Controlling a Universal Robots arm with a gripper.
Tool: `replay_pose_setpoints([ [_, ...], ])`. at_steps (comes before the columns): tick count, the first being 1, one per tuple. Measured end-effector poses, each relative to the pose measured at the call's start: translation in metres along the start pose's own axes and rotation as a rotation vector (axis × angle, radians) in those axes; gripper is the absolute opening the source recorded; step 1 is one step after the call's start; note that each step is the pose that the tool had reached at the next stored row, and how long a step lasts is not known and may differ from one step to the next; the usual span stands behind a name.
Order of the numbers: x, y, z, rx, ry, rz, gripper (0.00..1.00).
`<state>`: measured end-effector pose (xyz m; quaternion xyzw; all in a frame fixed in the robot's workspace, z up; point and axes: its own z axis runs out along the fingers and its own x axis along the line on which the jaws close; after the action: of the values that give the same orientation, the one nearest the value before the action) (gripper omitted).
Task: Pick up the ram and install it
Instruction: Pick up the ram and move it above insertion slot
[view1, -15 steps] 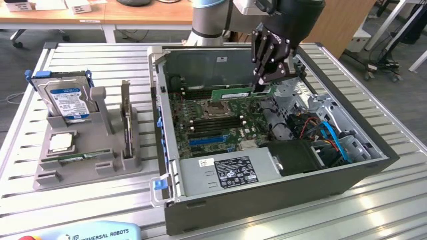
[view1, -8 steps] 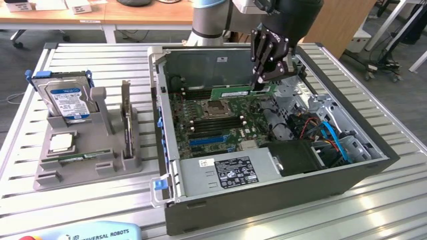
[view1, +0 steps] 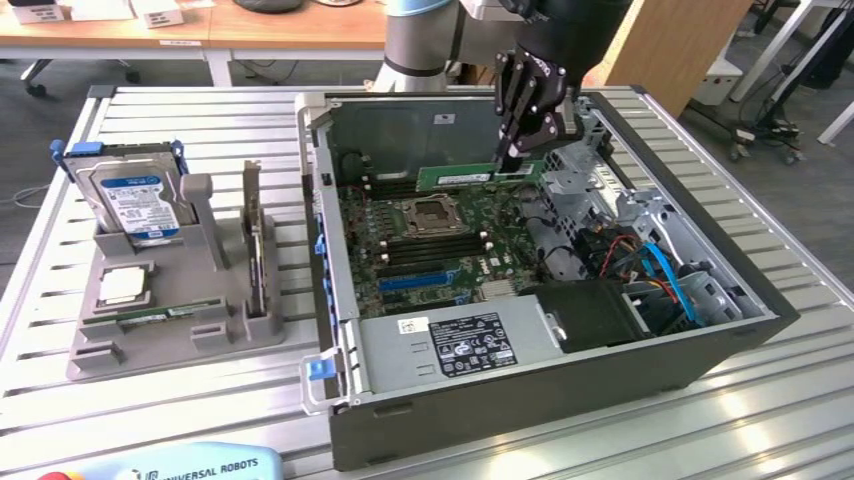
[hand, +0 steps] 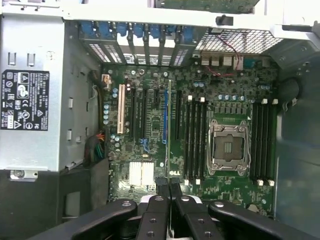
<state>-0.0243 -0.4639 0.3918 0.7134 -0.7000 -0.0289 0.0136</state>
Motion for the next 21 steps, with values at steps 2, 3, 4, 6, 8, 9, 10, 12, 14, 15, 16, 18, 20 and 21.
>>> replay_pose_setpoints([
  [2, -0.003, -0.0001, 0.0008, 0.0002, -0.0003, 0.002, 0.12],
  [3, -0.005, -0.0002, 0.0012, 0.0002, -0.0003, 0.002, 0.12],
  [4, -0.007, -0.0003, 0.0016, 0.0002, -0.0005, 0.003, 0.12],
  [6, -0.010, -0.0003, 0.0023, 0.0003, -0.0004, 0.005, 0.12],
  [8, -0.014, -0.0004, 0.0030, 0.0004, -0.0004, 0.006, 0.12],
  [9, -0.016, -0.0005, 0.0034, 0.0005, -0.0006, 0.007, 0.12],
  [10, -0.018, -0.0006, 0.0038, 0.0006, -0.0007, 0.007, 0.12],
  [12, -0.022, -0.0007, 0.0045, 0.0007, -0.0006, 0.008, 0.12],
  [14, -0.027, -0.0008, 0.0052, 0.0008, -0.0007, 0.009, 0.12],
  [15, -0.029, -0.0009, 0.0056, 0.0009, -0.0008, 0.010, 0.12],
  [16, -0.031, -0.0009, 0.0060, 0.0010, -0.0008, 0.010, 0.12],
  [18, -0.035, -0.0010, 0.0066, 0.0012, -0.0007, 0.011, 0.12],
  [20, -0.040, -0.0011, 0.0072, 0.0016, -0.0007, 0.011, 0.12],
  [21, -0.042, -0.0011, 0.0075, 0.0019, -0.0008, 0.011, 0.12],
])
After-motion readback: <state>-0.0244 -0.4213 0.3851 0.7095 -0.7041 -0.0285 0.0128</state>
